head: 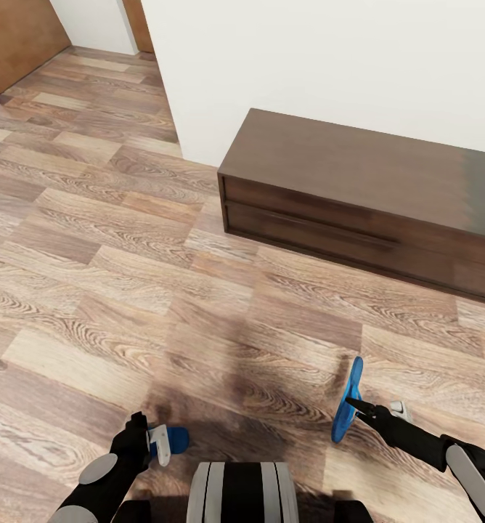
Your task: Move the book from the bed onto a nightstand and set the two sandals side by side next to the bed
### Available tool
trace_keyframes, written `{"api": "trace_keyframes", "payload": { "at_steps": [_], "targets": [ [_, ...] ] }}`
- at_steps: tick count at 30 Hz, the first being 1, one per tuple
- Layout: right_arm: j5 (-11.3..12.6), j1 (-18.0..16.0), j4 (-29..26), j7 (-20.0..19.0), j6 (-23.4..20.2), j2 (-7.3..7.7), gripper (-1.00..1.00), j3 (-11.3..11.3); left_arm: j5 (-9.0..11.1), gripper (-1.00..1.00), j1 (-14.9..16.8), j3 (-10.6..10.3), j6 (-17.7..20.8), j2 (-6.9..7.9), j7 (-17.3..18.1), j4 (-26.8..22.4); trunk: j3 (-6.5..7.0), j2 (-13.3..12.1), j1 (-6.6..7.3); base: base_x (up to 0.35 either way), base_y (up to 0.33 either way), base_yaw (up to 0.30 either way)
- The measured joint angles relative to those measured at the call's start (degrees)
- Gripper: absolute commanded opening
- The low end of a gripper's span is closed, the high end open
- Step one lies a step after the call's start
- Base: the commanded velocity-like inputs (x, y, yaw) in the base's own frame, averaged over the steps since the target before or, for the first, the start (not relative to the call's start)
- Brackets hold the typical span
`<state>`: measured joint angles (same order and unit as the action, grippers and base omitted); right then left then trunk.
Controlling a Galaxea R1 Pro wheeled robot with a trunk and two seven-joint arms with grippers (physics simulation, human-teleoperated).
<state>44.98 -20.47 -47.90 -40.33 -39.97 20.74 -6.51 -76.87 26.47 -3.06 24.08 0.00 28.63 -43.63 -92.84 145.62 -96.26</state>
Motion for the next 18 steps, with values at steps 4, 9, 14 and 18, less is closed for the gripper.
{"api": "trace_keyframes", "payload": {
  "at_steps": [4, 9, 14, 18],
  "targets": [
    [0.0, 0.0, 0.0, 0.0, 0.0, 0.00, -1.00, 0.0, 0.0, 1.00, 0.0, 0.0, 0.0, 0.00, 0.0, 0.0, 0.00, 0.0, 0.00, 0.000, 0.000, 0.000],
    [0.0, 0.0, 0.0, 0.0, 0.0, 0.00, -1.00, 0.0, 0.0, 1.00, 0.0, 0.0, 0.0, 0.00, 0.0, 0.0, 0.00, 0.0, 0.00, 0.000, 0.000, 0.000],
    [0.0, 0.0, 0.0, 0.0, 0.0, 0.00, -1.00, 0.0, 0.0, 1.00, 0.0, 0.0, 0.0, 0.00, 0.0, 0.0, 0.00, 0.0, 0.00, 0.000, 0.000, 0.000],
    [0.0, 0.0, 0.0, 0.0, 0.0, 0.00, -1.00, 0.0, 0.0, 1.00, 0.0, 0.0, 0.0, 0.00, 0.0, 0.0, 0.00, 0.0, 0.00, 0.000, 0.000, 0.000]
  ]
}}
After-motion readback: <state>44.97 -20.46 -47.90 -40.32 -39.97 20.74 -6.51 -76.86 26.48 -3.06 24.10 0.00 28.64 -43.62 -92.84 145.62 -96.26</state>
